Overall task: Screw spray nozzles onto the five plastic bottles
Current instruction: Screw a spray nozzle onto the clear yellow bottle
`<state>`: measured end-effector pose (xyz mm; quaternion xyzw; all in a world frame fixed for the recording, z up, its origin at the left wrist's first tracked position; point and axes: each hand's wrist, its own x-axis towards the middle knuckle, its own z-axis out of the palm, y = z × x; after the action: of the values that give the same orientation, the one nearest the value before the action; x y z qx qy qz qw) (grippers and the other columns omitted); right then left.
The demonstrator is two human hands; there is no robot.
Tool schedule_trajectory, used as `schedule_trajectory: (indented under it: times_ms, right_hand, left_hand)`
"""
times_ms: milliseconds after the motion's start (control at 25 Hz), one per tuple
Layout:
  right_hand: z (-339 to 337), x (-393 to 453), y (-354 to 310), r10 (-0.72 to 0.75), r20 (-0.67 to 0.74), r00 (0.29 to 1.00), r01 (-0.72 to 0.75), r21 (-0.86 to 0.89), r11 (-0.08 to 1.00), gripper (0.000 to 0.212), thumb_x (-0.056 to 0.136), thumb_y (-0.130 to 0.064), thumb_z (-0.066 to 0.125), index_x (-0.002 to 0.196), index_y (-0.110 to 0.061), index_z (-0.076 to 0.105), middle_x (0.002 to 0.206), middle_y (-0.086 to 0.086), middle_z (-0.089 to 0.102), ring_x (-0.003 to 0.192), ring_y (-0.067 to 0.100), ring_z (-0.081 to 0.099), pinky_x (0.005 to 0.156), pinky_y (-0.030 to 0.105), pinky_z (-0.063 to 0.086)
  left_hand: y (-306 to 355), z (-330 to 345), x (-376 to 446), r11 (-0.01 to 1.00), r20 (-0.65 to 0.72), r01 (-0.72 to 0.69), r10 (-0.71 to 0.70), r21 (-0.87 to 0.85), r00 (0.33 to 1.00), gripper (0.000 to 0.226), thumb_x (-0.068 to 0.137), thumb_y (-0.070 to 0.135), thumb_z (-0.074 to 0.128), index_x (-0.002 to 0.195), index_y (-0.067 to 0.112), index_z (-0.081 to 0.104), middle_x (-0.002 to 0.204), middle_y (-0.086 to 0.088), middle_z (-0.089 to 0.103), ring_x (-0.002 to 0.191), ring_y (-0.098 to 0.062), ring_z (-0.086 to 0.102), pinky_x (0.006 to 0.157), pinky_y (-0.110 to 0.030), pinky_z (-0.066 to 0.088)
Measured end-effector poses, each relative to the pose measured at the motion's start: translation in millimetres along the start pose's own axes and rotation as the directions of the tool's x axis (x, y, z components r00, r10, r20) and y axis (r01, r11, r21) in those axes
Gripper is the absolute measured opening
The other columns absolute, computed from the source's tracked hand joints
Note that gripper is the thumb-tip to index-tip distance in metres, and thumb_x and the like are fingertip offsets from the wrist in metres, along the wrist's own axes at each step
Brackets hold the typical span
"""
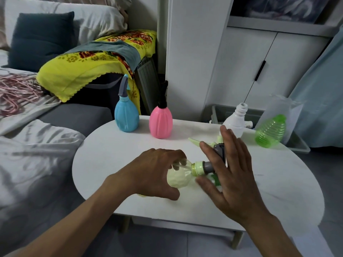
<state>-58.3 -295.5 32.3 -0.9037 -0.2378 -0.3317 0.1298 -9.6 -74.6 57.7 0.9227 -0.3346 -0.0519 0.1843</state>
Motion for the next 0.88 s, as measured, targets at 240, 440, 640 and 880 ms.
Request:
schedule_trajectory:
  times_ms: [240, 440, 640, 880]
  right_hand:
    - [5.4, -1.3, -3.2, -0.144, 0.075, 0.987, 0.154, -0.156, 0.976, 0.035, 0.094, -0.028, 0.051, 0.127, -0.015, 0.052, 0.149, 0.009, 0.045, 0.148, 0.034, 0.017, 0.116, 0.060, 0.012]
    - [5.3, -3.9, -13.6, -0.105, 0.175, 0.979, 0.090, 0.090, 0.992, 0.019, 0.094, -0.028, 0.055, 0.108, -0.014, 0.056, 0.106, -0.001, 0.068, 0.123, 0.018, 0.051, 0.117, 0.045, 0.021]
    - [-1.3, -2.5, -12.9, 0.069, 0.297, 0.952, -0.195, 0.421, 0.886, 0.024, 0.090, -0.033, 0.062, 0.111, -0.027, 0.052, 0.111, -0.022, 0.048, 0.102, 0.005, 0.052, 0.084, 0.016, 0.040]
    - [-0.7, -4.0, -14.5, 0.194, 0.351, 0.916, -0.362, 0.518, 0.775, 0.028, 0.087, -0.064, 0.050, 0.112, -0.057, 0.041, 0.104, -0.022, 0.057, 0.088, 0.004, 0.064, 0.066, 0.013, 0.048]
  left_hand:
    - [-8.9, -5.2, -4.7, 0.999, 0.087, 0.037, -0.039, 0.017, 0.996, 0.070, 0.050, 0.063, 0.069, 0.113, 0.045, 0.044, 0.099, 0.023, 0.059, 0.084, -0.001, 0.054, 0.068, -0.020, 0.046]
    - [-9.0, -7.9, -8.3, 0.986, 0.089, -0.013, -0.001, 0.165, 0.996, 0.067, 0.055, 0.060, 0.070, 0.114, 0.040, 0.046, 0.097, 0.020, 0.057, 0.082, -0.008, 0.054, 0.069, -0.016, 0.036]
    - [-2.2, -11.5, -6.8, 0.969, 0.015, -0.048, 0.046, 0.241, 0.999, 0.068, 0.057, 0.060, 0.069, 0.117, 0.035, 0.048, 0.103, 0.016, 0.062, 0.084, -0.012, 0.055, 0.078, -0.027, 0.040]
    - [2.1, -7.5, -7.9, 0.945, -0.023, -0.055, 0.066, 0.324, 0.998, 0.070, 0.060, 0.060, 0.067, 0.122, 0.031, 0.049, 0.107, 0.011, 0.065, 0.091, -0.016, 0.059, 0.087, -0.032, 0.045]
